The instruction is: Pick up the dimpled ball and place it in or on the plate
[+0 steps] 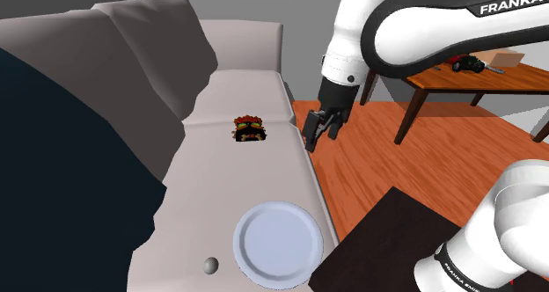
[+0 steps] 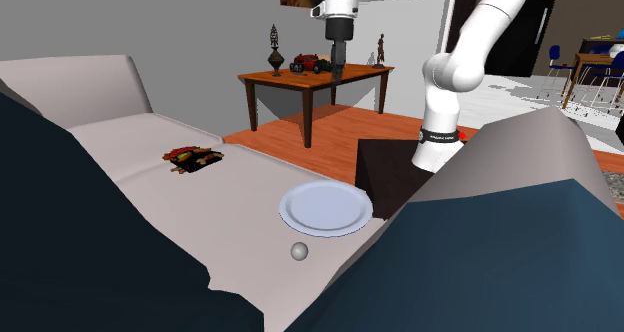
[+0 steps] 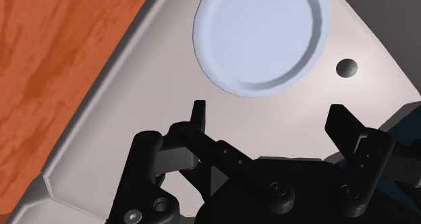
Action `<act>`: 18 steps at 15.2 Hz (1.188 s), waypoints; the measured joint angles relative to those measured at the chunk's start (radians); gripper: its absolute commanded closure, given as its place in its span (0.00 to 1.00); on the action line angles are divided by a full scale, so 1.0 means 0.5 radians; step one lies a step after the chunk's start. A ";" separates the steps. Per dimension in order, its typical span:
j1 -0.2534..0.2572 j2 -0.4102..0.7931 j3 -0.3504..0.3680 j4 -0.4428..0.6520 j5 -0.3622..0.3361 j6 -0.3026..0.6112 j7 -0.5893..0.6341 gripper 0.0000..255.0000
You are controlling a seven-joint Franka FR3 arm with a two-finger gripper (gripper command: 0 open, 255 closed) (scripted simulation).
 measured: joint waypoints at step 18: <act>0.104 1.276 0.527 0.388 -0.448 0.767 0.960 0.00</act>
